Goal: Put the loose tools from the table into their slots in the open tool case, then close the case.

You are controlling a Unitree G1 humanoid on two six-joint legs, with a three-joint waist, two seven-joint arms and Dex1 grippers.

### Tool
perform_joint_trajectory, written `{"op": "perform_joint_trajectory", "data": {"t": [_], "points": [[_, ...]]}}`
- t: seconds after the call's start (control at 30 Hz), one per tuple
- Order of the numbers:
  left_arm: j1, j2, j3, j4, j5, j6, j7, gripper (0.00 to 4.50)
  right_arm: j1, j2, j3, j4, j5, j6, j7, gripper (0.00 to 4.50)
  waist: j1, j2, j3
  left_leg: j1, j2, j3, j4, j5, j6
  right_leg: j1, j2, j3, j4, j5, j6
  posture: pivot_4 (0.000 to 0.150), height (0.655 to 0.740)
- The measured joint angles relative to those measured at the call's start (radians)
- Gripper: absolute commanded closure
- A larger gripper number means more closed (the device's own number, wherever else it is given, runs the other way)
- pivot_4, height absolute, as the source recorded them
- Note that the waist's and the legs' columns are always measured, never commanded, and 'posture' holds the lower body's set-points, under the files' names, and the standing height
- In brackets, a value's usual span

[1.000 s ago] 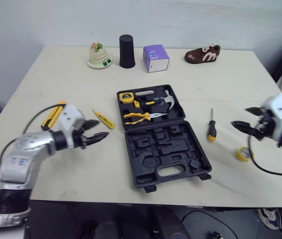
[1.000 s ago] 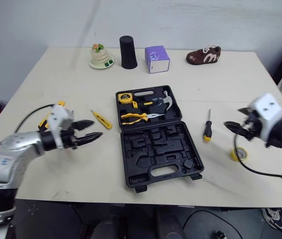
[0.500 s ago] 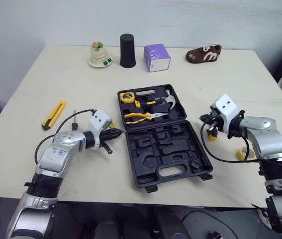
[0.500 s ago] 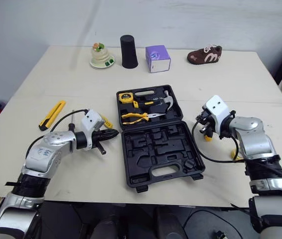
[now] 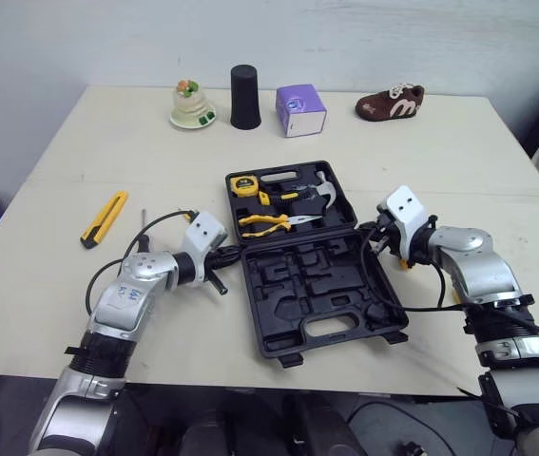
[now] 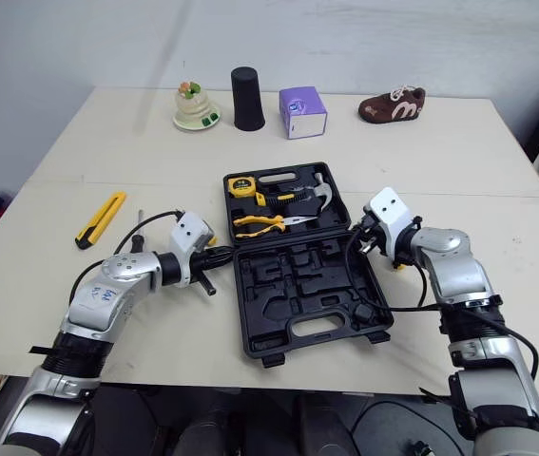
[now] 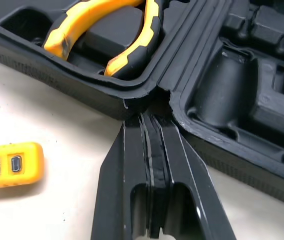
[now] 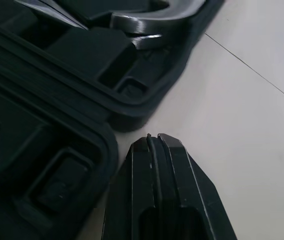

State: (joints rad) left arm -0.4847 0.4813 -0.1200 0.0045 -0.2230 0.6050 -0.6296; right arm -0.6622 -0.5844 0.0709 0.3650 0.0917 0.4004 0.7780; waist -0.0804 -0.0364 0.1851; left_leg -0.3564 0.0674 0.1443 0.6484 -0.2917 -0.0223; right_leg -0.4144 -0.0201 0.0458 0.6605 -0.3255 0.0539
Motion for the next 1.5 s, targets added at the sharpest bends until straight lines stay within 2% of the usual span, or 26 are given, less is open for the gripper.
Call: {"op": "perform_joint_trajectory", "data": {"t": [0.27,0.63,0.93,1.5], "points": [[-0.001,-0.002,0.01,0.006,0.008,0.014,0.002,4.5,0.067,0.025,-0.021,-0.094,0.01,0.027,0.003,4.47,0.0,0.0,0.0,0.0,0.0,0.0,-0.001,0.0,0.0,0.0,0.0,0.0,0.0,0.0,0.0,0.15,0.7383],[0.023,0.04,0.002,-0.008,0.037,-0.026,-0.084,4.5,0.304,-0.021,-0.076,-0.396,0.101,0.151,0.099,4.47,0.005,0.0,0.0,0.0,0.001,0.0,-0.001,-0.001,0.0,0.001,0.001,0.0,-0.002,0.0,0.0,0.15,0.7383],[0.03,0.02,-0.012,-0.029,0.061,-0.034,-0.132,4.5,0.483,-0.06,-0.141,-0.592,0.157,0.262,0.11,4.47,0.027,0.0,0.0,0.0,0.0,-0.001,-0.002,-0.002,0.001,0.001,0.0,0.0,-0.003,0.0,0.0,0.15,0.7383],[0.029,-0.002,-0.014,-0.051,0.065,0.012,-0.165,4.5,0.507,-0.097,-0.158,-0.605,0.162,0.258,0.087,4.47,0.028,0.0,0.0,-0.003,-0.001,-0.001,-0.001,-0.004,0.005,0.001,-0.002,0.0,-0.006,0.0,0.002,0.15,0.7383]]}}
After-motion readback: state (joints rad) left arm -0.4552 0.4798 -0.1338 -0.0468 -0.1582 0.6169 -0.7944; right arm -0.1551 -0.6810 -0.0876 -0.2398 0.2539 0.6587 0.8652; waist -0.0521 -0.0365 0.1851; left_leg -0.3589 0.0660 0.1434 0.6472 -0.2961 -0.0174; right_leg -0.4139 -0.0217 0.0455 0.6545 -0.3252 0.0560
